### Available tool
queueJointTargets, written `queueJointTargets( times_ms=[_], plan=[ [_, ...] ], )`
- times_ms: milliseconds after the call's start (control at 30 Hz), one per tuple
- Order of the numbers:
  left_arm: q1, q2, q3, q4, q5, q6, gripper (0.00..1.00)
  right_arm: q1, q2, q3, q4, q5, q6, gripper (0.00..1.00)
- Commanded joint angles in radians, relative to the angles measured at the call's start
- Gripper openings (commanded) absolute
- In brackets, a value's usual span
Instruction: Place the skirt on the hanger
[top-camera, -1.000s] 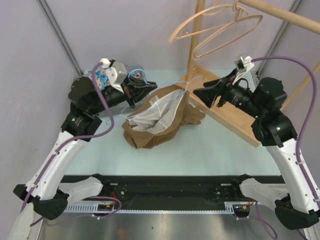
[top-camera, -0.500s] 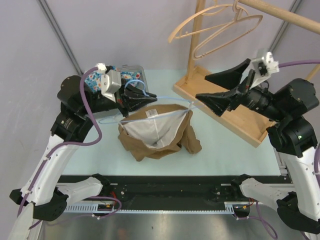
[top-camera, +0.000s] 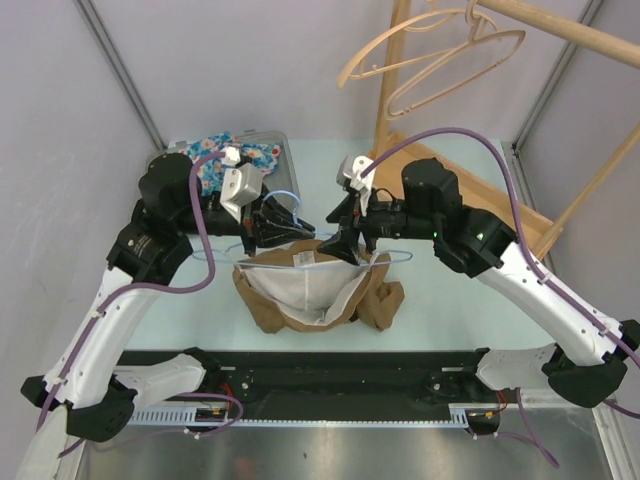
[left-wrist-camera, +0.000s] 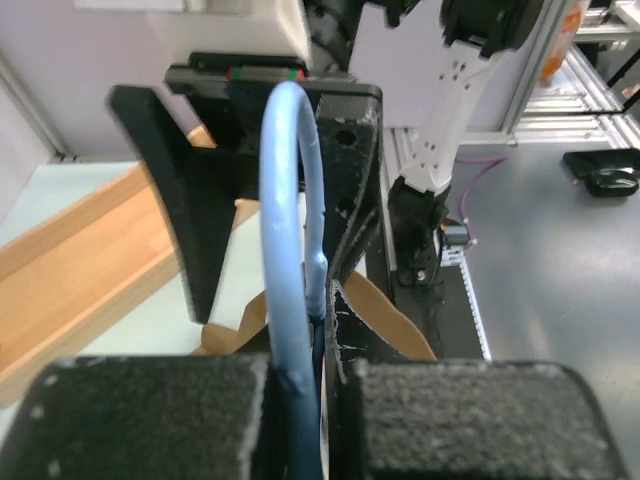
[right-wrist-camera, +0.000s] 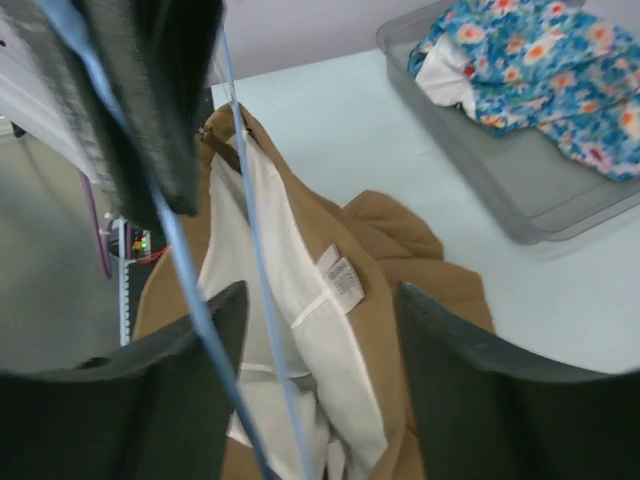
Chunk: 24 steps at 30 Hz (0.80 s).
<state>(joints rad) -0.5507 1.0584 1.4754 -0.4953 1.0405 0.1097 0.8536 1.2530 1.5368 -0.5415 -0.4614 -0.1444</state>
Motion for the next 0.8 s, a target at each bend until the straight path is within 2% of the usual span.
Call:
queueJointTargets(
  times_ms=[0,100,133,233,333,400,533,633,667,733,767],
  plan=[
    [-0.006,-0.012,-0.007,-0.028,0.050,0.071,0.00,0.007,-0.003,-0.012,0.067,0.083,-0.008,0.43],
    [-0.006,-0.018,-0.026,-0.037,-0.008,0.088,0.00,0.007,-0.006,-0.044,0.095,0.092,0.025,0.17],
    [-0.006,-0.018,-0.030,-0.037,-0.040,0.091,0.00,0.009,-0.010,-0.058,0.110,0.096,0.035,0.17],
    [-0.006,-0.017,-0.036,-0.049,-0.072,0.110,0.00,0.013,-0.026,-0.081,0.104,0.099,0.042,0.19],
    [-0.006,-0.009,-0.036,-0.068,-0.085,0.134,0.00,0.013,-0.035,-0.084,0.094,0.093,0.034,0.39],
    [-0.006,-0.005,-0.036,-0.074,-0.083,0.143,0.00,0.010,-0.040,-0.084,0.097,0.087,0.029,0.48],
    [-0.006,0.000,-0.043,-0.080,-0.068,0.157,0.00,0.012,-0.056,-0.086,0.104,0.067,0.029,0.50],
    [-0.006,-0.005,-0.049,-0.078,-0.060,0.163,0.00,0.010,-0.056,-0.084,0.100,0.040,0.032,0.35],
    [-0.006,-0.005,-0.050,-0.077,-0.056,0.165,0.00,0.010,-0.055,-0.084,0.095,0.029,0.032,0.25],
    [-0.008,-0.006,-0.052,-0.072,-0.039,0.162,0.00,0.010,-0.046,-0.084,0.080,-0.003,0.037,0.13],
    [-0.006,-0.006,-0.053,-0.069,-0.033,0.159,0.00,0.012,-0.043,-0.084,0.074,-0.013,0.039,0.03]
  ],
)
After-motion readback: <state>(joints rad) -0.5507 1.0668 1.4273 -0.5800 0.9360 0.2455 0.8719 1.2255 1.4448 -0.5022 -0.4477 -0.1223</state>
